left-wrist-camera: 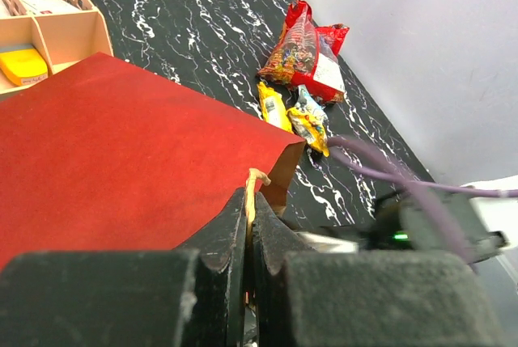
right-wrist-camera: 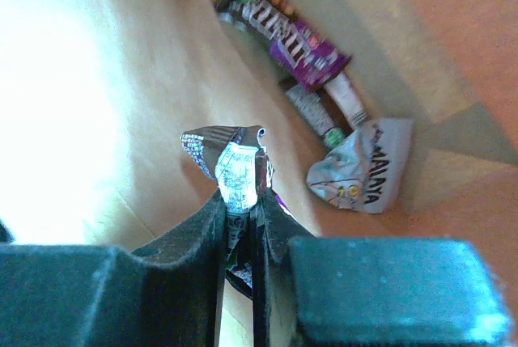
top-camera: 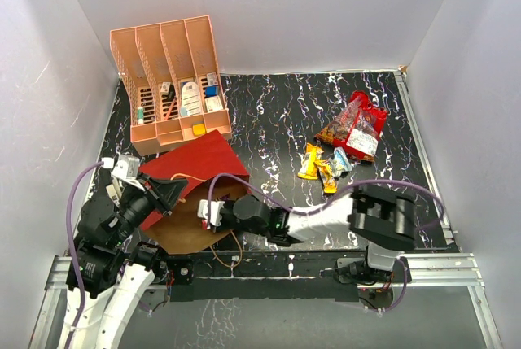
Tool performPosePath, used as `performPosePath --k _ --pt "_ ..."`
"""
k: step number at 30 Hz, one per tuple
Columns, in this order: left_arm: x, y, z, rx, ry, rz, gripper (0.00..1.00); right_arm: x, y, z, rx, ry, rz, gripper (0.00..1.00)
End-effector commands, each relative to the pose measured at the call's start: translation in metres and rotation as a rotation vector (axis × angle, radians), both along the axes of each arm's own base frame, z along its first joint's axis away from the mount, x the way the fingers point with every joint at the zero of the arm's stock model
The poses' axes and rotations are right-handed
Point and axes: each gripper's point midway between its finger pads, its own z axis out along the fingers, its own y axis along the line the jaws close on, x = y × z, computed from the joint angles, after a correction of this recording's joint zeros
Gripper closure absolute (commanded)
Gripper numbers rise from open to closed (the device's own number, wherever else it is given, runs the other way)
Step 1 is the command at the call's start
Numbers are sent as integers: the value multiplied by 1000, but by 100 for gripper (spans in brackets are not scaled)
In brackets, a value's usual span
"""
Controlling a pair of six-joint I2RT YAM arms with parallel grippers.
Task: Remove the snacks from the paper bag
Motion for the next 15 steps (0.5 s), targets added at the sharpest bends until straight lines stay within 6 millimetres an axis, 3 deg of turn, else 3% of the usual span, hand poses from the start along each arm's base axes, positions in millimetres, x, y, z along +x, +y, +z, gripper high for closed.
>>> performPosePath --k 1,5,10,15 --pt "6 -1 0 2 3 3 100 -20 -12 75 196 39 -27 93" --pt "7 -2 -2 7 15 -4 100 -51 -47 85 226 168 -14 93" --pt "10 -3 -4 13 28 -3 100 -62 -98 76 261 344 -106 93" --pt "12 2 -4 11 30 34 100 -69 -122 70 286 399 -123 93"
